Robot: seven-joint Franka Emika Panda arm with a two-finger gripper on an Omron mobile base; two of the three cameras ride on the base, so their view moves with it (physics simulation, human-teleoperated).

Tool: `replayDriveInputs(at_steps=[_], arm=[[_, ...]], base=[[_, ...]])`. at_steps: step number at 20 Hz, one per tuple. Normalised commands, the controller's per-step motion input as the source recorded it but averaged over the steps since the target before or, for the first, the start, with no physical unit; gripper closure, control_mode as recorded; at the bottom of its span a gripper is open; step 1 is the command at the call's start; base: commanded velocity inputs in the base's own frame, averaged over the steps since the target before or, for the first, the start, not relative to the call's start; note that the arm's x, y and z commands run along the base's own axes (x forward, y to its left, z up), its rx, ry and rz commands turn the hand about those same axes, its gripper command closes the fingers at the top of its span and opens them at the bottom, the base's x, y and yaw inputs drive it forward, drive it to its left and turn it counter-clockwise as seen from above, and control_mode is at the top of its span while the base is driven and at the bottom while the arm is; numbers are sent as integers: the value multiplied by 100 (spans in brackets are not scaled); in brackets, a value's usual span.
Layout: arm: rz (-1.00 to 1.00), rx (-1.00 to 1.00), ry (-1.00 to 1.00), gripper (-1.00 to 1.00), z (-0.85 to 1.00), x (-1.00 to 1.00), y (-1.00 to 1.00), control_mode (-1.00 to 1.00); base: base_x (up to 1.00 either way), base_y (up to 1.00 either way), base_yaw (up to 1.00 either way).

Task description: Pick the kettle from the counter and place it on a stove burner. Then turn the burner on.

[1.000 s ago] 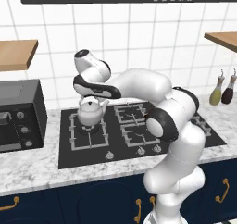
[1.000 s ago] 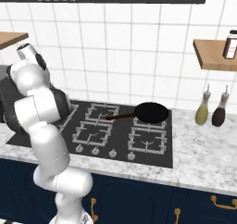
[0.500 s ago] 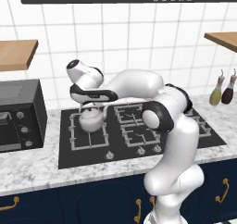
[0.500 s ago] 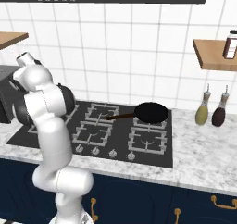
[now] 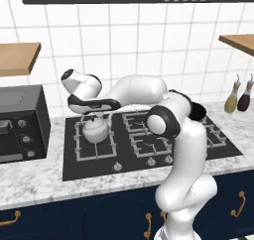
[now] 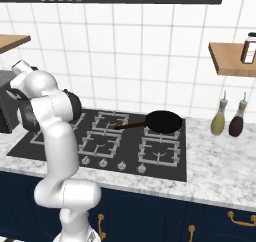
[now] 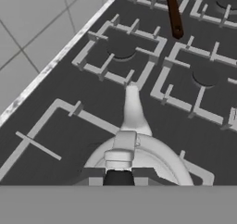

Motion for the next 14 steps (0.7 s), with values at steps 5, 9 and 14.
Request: replayDriveInputs(at_steps=[5, 9, 14], arm=[[0, 0, 0, 100, 0, 19, 0, -100], [0, 0, -4, 100, 0, 11, 0, -100], [0, 2, -1, 100, 0, 0, 0, -100]], base=[[0, 0, 0], [0, 0, 0], [0, 0, 0]])
